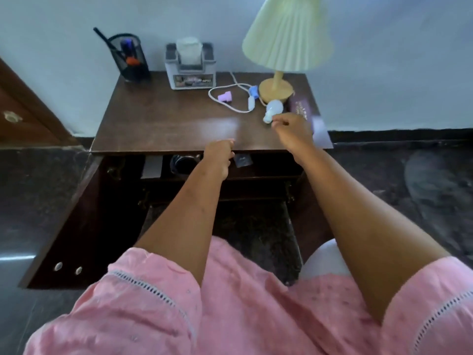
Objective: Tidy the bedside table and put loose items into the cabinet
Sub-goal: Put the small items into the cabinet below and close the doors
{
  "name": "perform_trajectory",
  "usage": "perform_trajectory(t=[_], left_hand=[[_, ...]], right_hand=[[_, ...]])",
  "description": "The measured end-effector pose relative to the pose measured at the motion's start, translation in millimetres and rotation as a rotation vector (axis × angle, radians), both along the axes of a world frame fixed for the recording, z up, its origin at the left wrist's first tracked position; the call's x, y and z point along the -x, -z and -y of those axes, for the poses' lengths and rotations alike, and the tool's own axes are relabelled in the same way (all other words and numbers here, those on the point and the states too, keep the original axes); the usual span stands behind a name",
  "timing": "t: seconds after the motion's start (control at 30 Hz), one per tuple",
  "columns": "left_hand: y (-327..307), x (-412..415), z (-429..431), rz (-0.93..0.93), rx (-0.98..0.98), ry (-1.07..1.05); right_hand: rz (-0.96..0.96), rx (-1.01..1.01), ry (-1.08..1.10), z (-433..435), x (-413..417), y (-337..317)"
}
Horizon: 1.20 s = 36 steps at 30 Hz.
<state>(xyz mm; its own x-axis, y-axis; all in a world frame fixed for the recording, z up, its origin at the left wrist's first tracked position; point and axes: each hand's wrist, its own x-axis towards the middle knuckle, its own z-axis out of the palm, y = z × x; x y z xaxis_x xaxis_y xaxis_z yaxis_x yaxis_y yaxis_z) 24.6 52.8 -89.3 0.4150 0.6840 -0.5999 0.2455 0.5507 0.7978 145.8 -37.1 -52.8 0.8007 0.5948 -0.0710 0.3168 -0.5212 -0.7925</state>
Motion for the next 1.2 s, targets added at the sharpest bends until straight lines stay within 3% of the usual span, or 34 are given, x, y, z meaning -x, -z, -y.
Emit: perform_trajectory(t=[0.17,0.3,0.53,0.7,0.93,1.2], left_hand=[[-4,-63,16,0.044,-0.043,0.079],[12,-103,17,0.047,-0.154,0.121],[27,-137,23,0.028,-0.296,0.387],[35,-134,37,-0.039,-0.454,0.43],[12,-86,76,-0.075,-0.279,0.137],[41,-15,107,-0.195,0.06,0.078]], right_hand=[[-0.066,-0.02,0.282,26,-63,16],[-0.21,-0.042,0.293,13,-83,42],[-0.171,-0.038,0.296,-10,-93,55],[-0.23,-0.049,0.327,-3,-86,52],[-0.536,-0.07,0.312,31,-37,33],[-0.71,0.308,0.139,72,31,21]])
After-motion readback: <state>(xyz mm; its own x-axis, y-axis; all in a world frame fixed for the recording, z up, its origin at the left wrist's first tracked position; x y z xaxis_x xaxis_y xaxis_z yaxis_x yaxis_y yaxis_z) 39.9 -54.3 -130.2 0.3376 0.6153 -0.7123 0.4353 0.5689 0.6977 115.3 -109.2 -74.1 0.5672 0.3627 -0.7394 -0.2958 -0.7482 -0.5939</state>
